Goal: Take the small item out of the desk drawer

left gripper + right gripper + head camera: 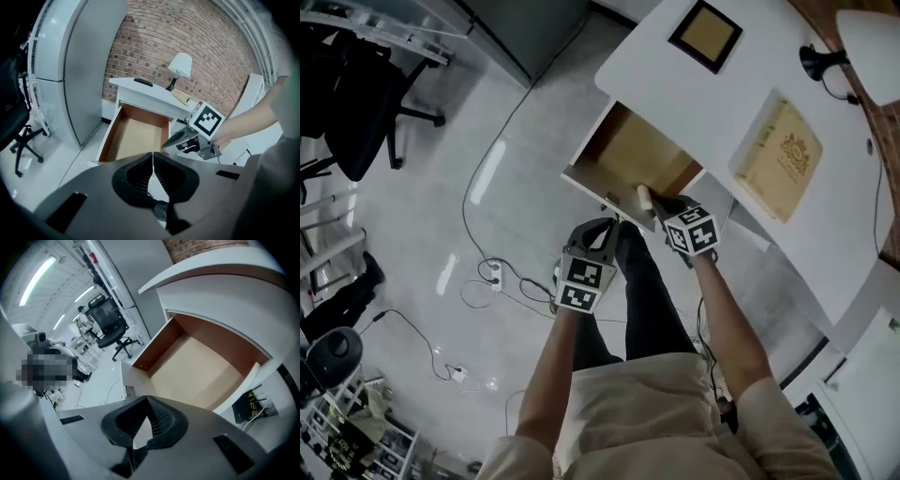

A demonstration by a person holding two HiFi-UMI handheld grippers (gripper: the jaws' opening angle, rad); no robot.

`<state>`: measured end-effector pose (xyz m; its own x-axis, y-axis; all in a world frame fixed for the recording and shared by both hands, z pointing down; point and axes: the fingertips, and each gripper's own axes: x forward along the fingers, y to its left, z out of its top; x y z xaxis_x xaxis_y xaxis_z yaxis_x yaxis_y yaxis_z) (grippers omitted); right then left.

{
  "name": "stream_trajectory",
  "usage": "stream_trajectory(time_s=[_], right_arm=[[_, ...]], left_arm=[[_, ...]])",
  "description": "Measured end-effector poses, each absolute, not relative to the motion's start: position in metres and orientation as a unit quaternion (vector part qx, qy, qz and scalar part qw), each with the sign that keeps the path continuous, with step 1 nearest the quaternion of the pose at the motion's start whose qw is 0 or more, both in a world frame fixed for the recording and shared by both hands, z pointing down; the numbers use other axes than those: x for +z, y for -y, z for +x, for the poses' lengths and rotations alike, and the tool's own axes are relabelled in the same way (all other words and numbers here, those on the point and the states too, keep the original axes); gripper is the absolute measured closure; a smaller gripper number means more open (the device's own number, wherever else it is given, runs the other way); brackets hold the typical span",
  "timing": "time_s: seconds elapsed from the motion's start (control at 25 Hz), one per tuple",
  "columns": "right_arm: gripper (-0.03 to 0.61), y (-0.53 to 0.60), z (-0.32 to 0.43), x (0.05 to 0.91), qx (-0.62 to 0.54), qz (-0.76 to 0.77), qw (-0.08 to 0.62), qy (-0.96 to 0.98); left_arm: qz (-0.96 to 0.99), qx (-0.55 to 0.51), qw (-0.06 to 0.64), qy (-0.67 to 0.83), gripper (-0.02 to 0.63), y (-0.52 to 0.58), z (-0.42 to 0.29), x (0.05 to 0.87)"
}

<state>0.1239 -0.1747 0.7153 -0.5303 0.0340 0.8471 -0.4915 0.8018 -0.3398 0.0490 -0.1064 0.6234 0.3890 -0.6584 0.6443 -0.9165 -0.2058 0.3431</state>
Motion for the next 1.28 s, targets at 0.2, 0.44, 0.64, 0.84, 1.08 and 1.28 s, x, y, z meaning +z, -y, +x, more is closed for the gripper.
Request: stream_trajectory(time_s=[0.2, 0.44, 0.64, 0.84, 1.08, 1.28], right_arm=[[0.552, 0.171, 0.096, 0.746, 0.175, 0.020, 0.547, 0.818], [0.552, 0.149, 0.087, 0.777, -0.030, -0.203, 0.616, 0.760], [0.551, 0.138, 0.106, 0.802, -0.155, -0.376, 0.604, 0.685], [0.526, 0.138, 0.121, 0.821, -0.219, -0.463, 0.591, 0.623], [0.465, 0.142, 0.143, 0.840, -0.275, -0.523, 0.576, 0.565], [0.379, 0.146, 0.146, 0.849, -0.305, -0.545, 0.566, 0.539]], left_arm=[[0.740, 0.167, 0.367, 0.538, 0.592, 0.098, 0.042, 0.646], [0.736, 0.163, 0.362, 0.549, 0.592, 0.095, 0.027, 0.663], [0.732, 0.163, 0.357, 0.557, 0.592, 0.092, 0.022, 0.676], [0.734, 0.171, 0.349, 0.556, 0.592, 0.092, 0.031, 0.687], [0.746, 0.165, 0.346, 0.545, 0.592, 0.102, 0.051, 0.699], [0.738, 0.154, 0.352, 0.555, 0.592, 0.108, 0.060, 0.709]])
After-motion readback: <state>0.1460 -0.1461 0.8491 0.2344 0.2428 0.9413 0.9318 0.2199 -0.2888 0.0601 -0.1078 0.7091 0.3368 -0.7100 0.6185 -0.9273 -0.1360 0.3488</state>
